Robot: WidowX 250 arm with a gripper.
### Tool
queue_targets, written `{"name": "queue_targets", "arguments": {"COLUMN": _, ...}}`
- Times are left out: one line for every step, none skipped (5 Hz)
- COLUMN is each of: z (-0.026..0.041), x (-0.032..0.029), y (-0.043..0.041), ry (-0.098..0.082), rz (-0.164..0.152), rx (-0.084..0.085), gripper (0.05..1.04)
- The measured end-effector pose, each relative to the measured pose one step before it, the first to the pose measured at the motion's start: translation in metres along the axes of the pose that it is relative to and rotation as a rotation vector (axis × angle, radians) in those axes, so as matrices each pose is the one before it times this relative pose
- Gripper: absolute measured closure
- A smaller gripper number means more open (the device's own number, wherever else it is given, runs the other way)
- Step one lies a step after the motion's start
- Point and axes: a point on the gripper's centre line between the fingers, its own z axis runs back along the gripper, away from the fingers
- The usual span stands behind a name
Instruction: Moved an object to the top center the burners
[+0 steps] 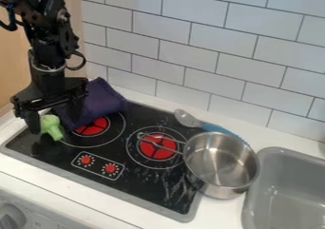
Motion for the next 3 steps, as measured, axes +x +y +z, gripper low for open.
{"name": "queue_targets", "arguments": {"z": -0.00068, "x": -0.00003, "y": 0.00201, "ry": -0.0047, "rz": 0.0122, "rx": 0.0095, "gripper": 0.439}}
{"name": "queue_targets", "arguments": {"z": 0.00024, "x": -0.00136, "y": 0.00074, "ry": 0.0102, "rz": 0.0016, "rx": 0.0057, "gripper": 0.538}}
{"name": "queue_targets", "arguments": {"z": 0.00078, "x": -0.0007, "y": 0.00119, "ry": 0.0044, "rz": -0.0072, "rx": 0.0065, "gripper": 0.538}}
